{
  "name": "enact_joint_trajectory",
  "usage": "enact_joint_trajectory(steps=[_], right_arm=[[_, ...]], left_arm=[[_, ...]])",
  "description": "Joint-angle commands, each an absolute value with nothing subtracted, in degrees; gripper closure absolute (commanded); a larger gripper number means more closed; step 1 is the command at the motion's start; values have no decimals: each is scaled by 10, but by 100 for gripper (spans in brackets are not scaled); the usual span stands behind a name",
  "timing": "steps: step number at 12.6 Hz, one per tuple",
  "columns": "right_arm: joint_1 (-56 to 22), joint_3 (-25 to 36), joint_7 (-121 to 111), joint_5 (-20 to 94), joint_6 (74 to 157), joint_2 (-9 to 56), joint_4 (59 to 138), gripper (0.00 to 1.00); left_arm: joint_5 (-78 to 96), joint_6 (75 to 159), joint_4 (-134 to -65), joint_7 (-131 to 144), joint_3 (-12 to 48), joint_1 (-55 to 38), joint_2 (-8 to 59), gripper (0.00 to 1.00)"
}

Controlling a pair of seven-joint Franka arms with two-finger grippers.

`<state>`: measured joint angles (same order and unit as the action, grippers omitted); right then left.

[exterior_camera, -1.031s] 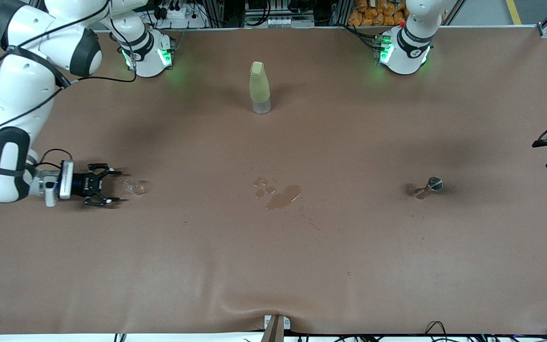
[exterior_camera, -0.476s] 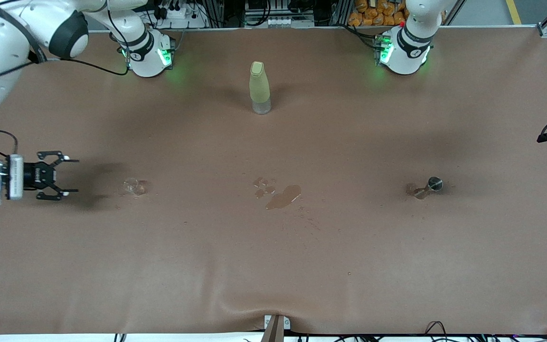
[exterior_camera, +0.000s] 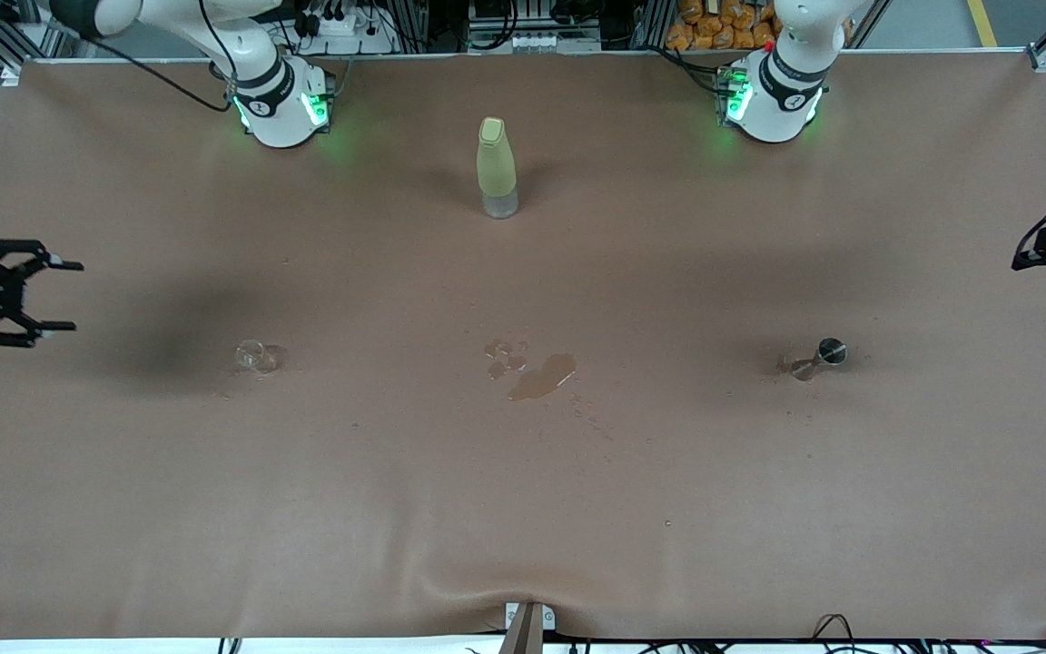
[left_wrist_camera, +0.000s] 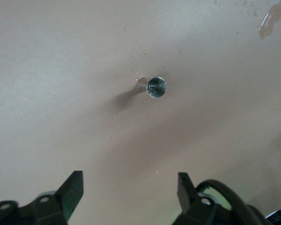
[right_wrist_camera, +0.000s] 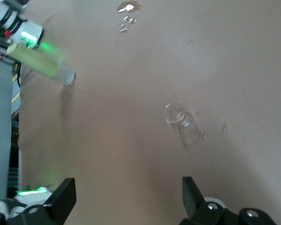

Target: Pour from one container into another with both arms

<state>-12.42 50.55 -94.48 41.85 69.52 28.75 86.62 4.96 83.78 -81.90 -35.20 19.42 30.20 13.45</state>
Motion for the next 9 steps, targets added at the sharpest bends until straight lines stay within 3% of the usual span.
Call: enact_joint_trajectory(steps=[1,7,9], right_arm=[[-149,495,-799,353,700,202,882,0],[-157,381,-506,218,703,40,882,0],[-149,331,-416,176,705,-2,882,0]], left_arm=[[35,838,-841,-310,185,261,93,0],[33,838,-864,-74,-16,1,8,0],[34,838,-890,-55,-35,-31,-24,0]])
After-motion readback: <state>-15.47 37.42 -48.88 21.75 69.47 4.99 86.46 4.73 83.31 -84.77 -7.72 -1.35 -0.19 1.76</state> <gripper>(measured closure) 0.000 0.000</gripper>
